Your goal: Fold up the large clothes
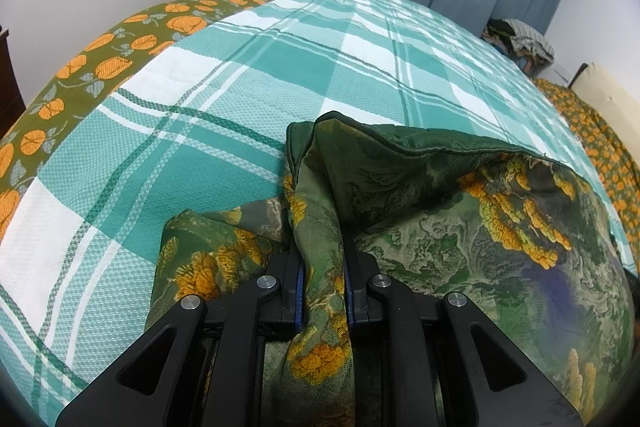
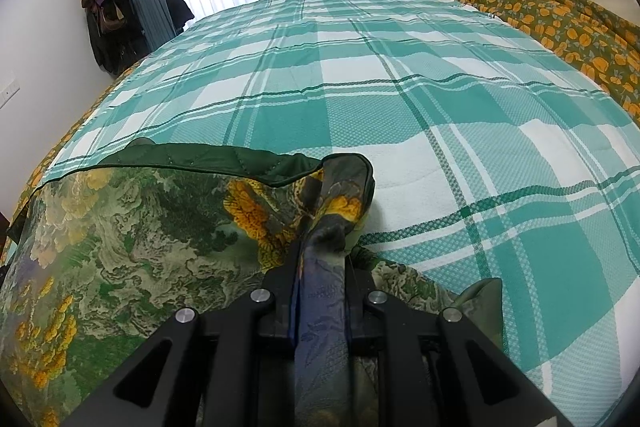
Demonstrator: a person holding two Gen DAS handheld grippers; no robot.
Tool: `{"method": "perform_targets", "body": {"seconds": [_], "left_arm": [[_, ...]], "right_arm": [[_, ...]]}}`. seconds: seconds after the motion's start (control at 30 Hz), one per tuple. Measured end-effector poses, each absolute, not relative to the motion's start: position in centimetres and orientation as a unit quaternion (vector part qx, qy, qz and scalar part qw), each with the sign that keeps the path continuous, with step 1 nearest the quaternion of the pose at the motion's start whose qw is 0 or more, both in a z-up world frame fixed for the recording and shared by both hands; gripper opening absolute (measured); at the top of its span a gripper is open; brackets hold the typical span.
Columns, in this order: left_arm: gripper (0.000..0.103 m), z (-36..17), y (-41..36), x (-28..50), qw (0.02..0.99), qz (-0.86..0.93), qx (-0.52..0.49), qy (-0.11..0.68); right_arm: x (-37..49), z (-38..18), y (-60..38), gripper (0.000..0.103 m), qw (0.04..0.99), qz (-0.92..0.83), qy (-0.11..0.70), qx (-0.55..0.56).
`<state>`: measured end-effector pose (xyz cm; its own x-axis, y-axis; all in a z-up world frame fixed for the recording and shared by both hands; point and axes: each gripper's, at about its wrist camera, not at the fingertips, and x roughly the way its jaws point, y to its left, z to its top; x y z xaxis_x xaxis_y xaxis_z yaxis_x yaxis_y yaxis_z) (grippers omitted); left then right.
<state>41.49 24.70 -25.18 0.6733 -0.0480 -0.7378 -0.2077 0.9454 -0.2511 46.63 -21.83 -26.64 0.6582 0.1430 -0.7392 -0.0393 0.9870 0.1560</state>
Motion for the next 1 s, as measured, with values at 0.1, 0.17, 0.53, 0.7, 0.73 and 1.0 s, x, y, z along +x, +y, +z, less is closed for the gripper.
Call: {"method": "perform_targets", "body": {"seconds": [0.1,0.17,0.53,0.7,0.73,1.0], "left_arm": [[0.016,-25.2,24.7,41.5,0.901,0.044,-0.159,0.402],[0.016,-25.2,24.7,41.5,0.901,0.045,-0.159,0.402],[0.016,-25.2,24.7,41.4,0.901,0.043,-0.160,0.401],[0.024,-24.7,24.9,41.1,0.904,0.044,-0.162,0.393],[0.027,-24.5,25.0,41.0,0.903,0.041,-0.165,0.394],[0.082,-20.5,25.4,37.9,0.898,0.040,-0.140,0.415]], "right_arm": [[46.6,-26.7,-22.0,0.017,0.908,0.052,0.410,0.067],[46.6,-26.7,-22.0,0.017,0.908,0.053,0.410,0.068],[46.5,-26.5,-22.2,0.017,0.909,0.055,0.406,0.078],[46.4,-26.2,-22.9,0.019,0.907,0.063,0.402,0.105],[46.4,-26.1,-23.1,0.019,0.906,0.065,0.404,0.110],[44.0,-20.6,-26.6,0.064,0.912,0.060,0.375,0.153]]}}
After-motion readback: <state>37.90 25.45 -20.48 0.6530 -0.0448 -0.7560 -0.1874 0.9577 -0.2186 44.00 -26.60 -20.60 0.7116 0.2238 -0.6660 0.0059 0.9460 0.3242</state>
